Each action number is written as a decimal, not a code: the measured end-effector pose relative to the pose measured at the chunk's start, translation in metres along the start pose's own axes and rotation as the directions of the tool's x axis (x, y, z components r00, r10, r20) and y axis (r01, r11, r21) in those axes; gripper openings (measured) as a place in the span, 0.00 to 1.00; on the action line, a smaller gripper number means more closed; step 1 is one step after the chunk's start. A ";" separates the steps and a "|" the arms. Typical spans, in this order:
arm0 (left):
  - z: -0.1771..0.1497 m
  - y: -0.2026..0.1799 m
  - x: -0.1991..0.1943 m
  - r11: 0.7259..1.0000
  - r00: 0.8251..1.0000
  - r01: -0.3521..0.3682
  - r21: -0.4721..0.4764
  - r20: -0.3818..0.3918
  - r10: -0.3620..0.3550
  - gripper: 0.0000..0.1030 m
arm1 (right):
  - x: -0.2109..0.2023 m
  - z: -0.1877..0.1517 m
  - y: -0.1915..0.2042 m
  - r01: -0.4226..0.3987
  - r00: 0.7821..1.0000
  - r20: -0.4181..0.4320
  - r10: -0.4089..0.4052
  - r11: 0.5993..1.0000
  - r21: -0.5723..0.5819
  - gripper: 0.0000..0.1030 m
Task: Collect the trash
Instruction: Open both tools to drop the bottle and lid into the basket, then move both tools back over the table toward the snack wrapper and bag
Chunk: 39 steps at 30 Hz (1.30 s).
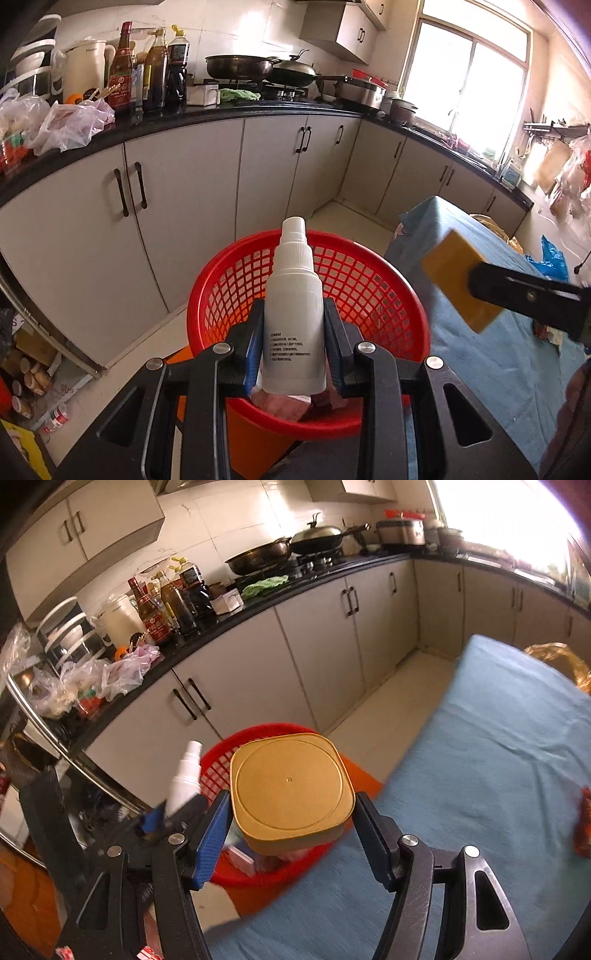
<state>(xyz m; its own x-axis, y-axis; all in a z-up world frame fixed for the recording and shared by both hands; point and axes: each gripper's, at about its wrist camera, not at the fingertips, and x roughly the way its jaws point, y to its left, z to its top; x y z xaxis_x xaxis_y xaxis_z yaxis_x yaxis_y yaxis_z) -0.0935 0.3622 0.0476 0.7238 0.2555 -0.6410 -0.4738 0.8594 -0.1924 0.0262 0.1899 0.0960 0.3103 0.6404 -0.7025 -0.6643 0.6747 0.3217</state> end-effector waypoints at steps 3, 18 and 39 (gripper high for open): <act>0.003 0.000 0.003 1.000 1.000 0.011 0.001 0.002 -0.011 0.45 | 0.011 0.007 0.000 -0.011 1.000 -0.005 0.011 1.000 0.007 0.69; -0.032 -0.084 -0.033 0.979 0.988 0.154 0.131 -0.015 -0.153 0.63 | -0.079 -0.055 -0.090 0.050 0.998 0.039 -0.055 0.993 0.109 0.69; -0.109 -0.257 -0.050 0.818 0.940 0.341 0.463 -0.188 -0.286 0.66 | -0.165 -0.043 -0.363 0.260 0.956 0.020 -0.294 0.876 0.405 0.71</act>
<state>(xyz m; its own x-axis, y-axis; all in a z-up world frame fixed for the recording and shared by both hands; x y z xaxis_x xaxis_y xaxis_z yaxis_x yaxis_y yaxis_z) -0.0623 0.0803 0.0477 0.7213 -0.0884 -0.6870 0.0918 0.9953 -0.0317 0.1865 -0.1768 0.0678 0.5054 0.4216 -0.7529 -0.2257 0.9067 0.3562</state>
